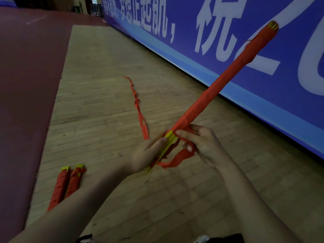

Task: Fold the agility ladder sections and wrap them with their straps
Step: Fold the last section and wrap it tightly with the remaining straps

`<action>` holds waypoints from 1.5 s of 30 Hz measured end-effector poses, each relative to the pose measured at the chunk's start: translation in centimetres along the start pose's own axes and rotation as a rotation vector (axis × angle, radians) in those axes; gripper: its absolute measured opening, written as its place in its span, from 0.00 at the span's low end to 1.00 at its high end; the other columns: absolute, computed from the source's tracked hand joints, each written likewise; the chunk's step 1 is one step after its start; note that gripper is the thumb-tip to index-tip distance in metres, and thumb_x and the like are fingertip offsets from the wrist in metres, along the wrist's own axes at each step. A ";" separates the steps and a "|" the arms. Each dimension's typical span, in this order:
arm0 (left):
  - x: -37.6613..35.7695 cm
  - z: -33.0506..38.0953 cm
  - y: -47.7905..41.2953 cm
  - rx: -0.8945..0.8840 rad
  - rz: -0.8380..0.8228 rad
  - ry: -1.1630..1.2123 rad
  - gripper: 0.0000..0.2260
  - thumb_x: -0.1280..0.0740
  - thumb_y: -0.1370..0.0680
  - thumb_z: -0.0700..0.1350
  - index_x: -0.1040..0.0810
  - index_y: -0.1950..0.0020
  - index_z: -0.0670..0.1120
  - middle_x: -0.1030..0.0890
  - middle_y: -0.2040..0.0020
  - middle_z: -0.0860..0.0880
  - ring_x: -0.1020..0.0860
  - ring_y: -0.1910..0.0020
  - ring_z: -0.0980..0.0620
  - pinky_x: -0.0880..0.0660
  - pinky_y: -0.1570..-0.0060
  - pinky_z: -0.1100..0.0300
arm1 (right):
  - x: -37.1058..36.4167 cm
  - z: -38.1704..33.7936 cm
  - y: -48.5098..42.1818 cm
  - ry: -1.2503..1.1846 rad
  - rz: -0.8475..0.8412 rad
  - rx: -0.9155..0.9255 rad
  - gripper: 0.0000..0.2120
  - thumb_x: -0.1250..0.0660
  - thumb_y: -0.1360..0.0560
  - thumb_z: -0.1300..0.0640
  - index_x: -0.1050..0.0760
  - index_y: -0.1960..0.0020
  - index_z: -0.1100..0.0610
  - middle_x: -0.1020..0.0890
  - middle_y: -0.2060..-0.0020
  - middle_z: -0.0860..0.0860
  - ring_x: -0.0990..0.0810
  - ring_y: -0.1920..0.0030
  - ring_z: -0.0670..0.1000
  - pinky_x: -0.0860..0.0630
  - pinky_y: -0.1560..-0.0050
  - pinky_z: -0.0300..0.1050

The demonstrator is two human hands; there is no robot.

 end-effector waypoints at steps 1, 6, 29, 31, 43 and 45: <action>-0.1 0.7 0.0 0.004 0.025 -0.077 0.13 0.45 0.17 0.50 0.36 0.34 0.61 0.28 0.42 0.59 0.27 0.48 0.64 0.35 0.47 0.80 | -0.1 0.1 -0.1 0.011 0.009 0.005 0.12 0.29 0.28 0.62 0.22 0.49 0.70 0.24 0.73 0.53 0.31 0.78 0.46 0.33 0.75 0.35; 0.0 -0.5 -0.1 0.062 0.262 -0.426 0.29 0.28 0.28 0.50 0.36 0.30 0.52 0.23 0.44 0.49 0.22 0.48 0.44 0.26 0.55 0.56 | -0.6 0.2 -0.4 0.043 0.042 0.030 0.10 0.29 0.27 0.63 0.22 0.49 0.69 0.22 0.73 0.52 0.29 0.78 0.45 0.31 0.75 0.34; 0.6 -0.7 -0.6 0.072 0.435 -0.222 0.19 0.40 0.35 0.67 0.23 0.54 0.57 0.21 0.69 0.53 0.21 0.66 0.54 0.24 0.64 0.55 | -0.4 -0.7 0.5 0.252 -0.022 0.051 0.14 0.27 0.29 0.59 0.23 0.45 0.59 0.17 0.67 0.54 0.21 0.67 0.53 0.23 0.64 0.45; 0.5 -0.7 -0.7 0.074 0.415 -0.103 0.11 0.34 0.32 0.63 0.24 0.60 0.58 0.22 0.71 0.53 0.23 0.70 0.56 0.26 0.67 0.57 | -0.2 -0.7 0.4 0.235 -0.024 0.044 0.14 0.28 0.28 0.59 0.23 0.43 0.61 0.18 0.69 0.53 0.21 0.68 0.51 0.23 0.67 0.42; -1.6 1.3 -0.2 0.071 -0.018 0.596 0.09 0.24 0.31 0.46 0.21 0.57 0.45 0.24 0.66 0.41 0.25 0.72 0.46 0.27 0.73 0.59 | -0.2 -1.0 0.9 0.089 -0.117 -0.067 0.14 0.29 0.34 0.52 0.20 0.52 0.58 0.25 0.70 0.56 0.29 0.78 0.45 0.35 0.79 0.35; -1.5 1.4 -0.3 0.071 -0.069 0.590 0.11 0.24 0.35 0.48 0.21 0.58 0.46 0.24 0.65 0.40 0.25 0.70 0.45 0.26 0.72 0.59 | -0.4 -1.3 1.0 0.061 -0.098 -0.023 0.12 0.28 0.35 0.55 0.20 0.54 0.59 0.24 0.66 0.59 0.30 0.78 0.44 0.36 0.80 0.34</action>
Point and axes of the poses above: each hand's wrist, its own y-axis away from the middle knuckle, its own x-axis out of the back of the hand, z = x × y, the point moved 6 cm from there along -y, towards the middle knuckle
